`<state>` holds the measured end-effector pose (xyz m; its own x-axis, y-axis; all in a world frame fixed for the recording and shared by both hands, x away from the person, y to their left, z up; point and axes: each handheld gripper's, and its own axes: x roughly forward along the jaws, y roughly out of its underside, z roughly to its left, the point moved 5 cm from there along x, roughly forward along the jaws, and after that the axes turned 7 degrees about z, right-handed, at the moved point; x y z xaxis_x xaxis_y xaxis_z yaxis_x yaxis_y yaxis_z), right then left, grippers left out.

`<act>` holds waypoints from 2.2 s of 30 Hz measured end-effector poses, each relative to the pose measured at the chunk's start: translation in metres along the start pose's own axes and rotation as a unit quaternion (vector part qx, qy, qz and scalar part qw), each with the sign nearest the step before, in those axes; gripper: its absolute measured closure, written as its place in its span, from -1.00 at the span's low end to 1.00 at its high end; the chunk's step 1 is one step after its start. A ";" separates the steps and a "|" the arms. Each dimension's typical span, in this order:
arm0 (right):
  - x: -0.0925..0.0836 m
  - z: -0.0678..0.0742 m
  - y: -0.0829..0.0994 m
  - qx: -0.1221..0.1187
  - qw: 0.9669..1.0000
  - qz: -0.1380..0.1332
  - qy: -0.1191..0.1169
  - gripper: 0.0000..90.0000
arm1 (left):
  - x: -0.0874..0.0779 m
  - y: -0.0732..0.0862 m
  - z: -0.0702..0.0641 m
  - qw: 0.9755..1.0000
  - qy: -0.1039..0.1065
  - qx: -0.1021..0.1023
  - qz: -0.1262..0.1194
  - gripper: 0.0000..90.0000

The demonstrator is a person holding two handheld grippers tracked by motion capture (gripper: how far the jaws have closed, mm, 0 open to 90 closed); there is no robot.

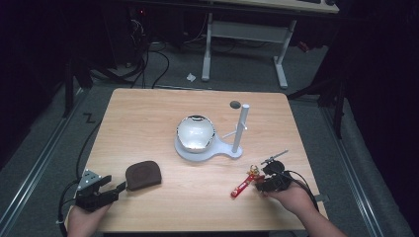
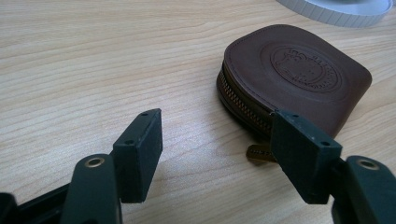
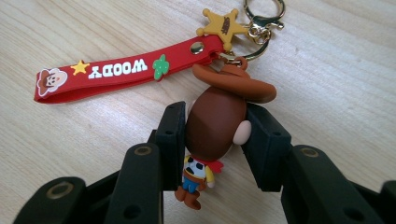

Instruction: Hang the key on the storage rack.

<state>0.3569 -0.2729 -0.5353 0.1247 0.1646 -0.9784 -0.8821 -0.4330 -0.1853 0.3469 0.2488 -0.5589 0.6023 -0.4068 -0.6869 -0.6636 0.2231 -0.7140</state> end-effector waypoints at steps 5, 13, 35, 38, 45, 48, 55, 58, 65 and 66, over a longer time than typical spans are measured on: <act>0.000 0.001 0.002 -0.002 1.000 -0.003 -0.005 0.36 | 0.000 0.000 0.000 1.000 0.001 0.000 0.001 -0.23; -0.003 0.006 0.004 -0.004 1.000 -0.009 -0.013 0.36 | 0.001 0.000 0.000 1.000 0.002 -0.001 0.002 -0.23; 0.000 0.017 0.002 -0.021 1.000 -0.001 -0.012 0.50 | 0.001 0.000 0.001 1.000 0.000 -0.001 0.002 -0.23; -0.003 0.017 0.002 -0.023 1.000 0.000 -0.007 0.51 | 0.001 0.000 0.001 1.000 0.000 -0.001 0.001 -0.23; -0.016 0.017 0.004 -0.036 0.999 0.004 -0.005 0.51 | 0.001 0.000 0.000 1.000 0.000 0.000 0.001 -0.23; -0.023 0.014 0.005 -0.043 0.999 0.003 0.000 0.51 | 0.001 0.000 0.000 1.000 0.001 0.000 0.001 -0.23; -0.043 0.008 0.007 -0.032 0.999 0.001 0.004 0.52 | 0.001 0.000 -0.001 1.000 0.002 0.003 -0.003 -0.23; -0.052 0.006 0.007 -0.031 0.999 -0.002 0.006 0.52 | 0.002 0.001 -0.002 1.000 0.003 0.005 0.000 -0.23; -0.071 0.006 0.008 -0.034 0.999 -0.001 0.009 0.52 | 0.002 0.001 -0.002 1.000 0.004 0.004 0.000 -0.23; -0.074 0.006 0.008 -0.036 0.999 0.004 0.010 0.52 | 0.002 0.001 -0.003 1.000 0.005 0.005 0.001 -0.23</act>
<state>0.3376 -0.2833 -0.4638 0.1271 0.1439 -0.9814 -0.8485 -0.4967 -0.1827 0.3460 0.2459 -0.5604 0.5971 -0.4147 -0.6866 -0.6603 0.2319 -0.7143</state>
